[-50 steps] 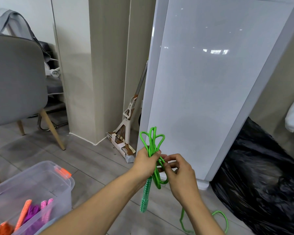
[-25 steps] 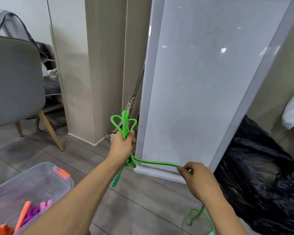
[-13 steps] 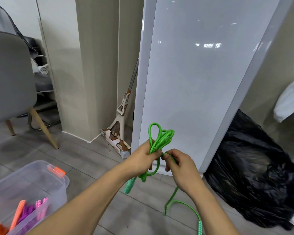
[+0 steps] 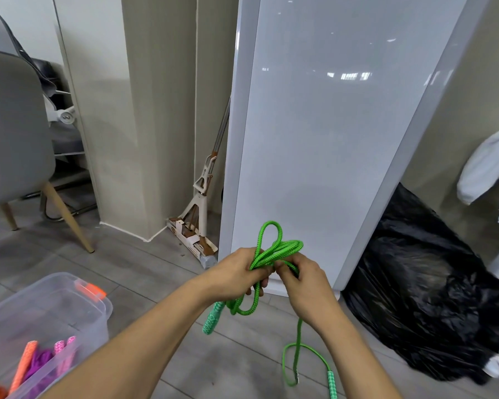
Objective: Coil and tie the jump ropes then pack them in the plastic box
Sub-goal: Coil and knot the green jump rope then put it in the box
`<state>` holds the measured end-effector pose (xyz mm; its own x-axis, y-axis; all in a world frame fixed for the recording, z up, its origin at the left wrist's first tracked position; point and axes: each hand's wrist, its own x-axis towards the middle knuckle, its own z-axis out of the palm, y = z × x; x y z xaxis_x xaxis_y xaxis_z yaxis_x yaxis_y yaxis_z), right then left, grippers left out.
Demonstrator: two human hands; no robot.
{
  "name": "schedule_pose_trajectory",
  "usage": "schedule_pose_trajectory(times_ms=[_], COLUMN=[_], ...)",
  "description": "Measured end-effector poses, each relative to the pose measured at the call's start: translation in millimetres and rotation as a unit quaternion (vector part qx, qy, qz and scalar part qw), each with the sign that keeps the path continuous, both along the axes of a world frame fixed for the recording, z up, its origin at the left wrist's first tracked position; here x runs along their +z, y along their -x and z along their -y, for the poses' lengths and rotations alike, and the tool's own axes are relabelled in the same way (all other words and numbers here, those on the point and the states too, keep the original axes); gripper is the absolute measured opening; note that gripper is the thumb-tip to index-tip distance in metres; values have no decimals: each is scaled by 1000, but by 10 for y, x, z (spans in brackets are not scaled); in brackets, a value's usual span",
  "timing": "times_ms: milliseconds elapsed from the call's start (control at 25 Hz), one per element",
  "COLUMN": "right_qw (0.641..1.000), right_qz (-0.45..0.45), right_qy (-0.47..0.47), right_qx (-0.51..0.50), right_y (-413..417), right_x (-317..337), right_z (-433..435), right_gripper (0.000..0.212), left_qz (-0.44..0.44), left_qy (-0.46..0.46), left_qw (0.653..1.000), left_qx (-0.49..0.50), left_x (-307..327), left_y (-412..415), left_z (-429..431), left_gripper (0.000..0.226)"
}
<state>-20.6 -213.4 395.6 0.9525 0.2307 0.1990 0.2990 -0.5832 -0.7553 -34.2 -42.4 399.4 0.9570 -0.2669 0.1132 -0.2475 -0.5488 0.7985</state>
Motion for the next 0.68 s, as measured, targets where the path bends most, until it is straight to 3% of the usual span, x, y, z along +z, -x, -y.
schedule_pose_trajectory(times_ms=[120, 240, 480, 560, 680], right_qw=[1000, 999, 995, 994, 994], right_qz=[-18, -25, -37, -36, -40], right_qy=[-5, -6, 23, 13, -57], right_qx=[1, -21, -90, -103, -86], right_y=[-10, -36, -73, -91, -103], right_x=[8, 36, 69, 58, 43], right_z=[-1, 46, 201, 218, 194], right_gripper=[19, 25, 34, 29, 31], left_qz=[-11, -25, 0, -1, -60], left_qy=[50, 141, 268, 298, 372], left_qw=[998, 981, 869, 848, 842], left_qx=[22, 135, 415, 439, 385], left_x=[-51, -137, -101, -106, -156], left_y=[-36, -145, -262, -250, -275], left_z=[-18, -103, -357, -362, -303], left_gripper=[10, 9, 19, 19, 20])
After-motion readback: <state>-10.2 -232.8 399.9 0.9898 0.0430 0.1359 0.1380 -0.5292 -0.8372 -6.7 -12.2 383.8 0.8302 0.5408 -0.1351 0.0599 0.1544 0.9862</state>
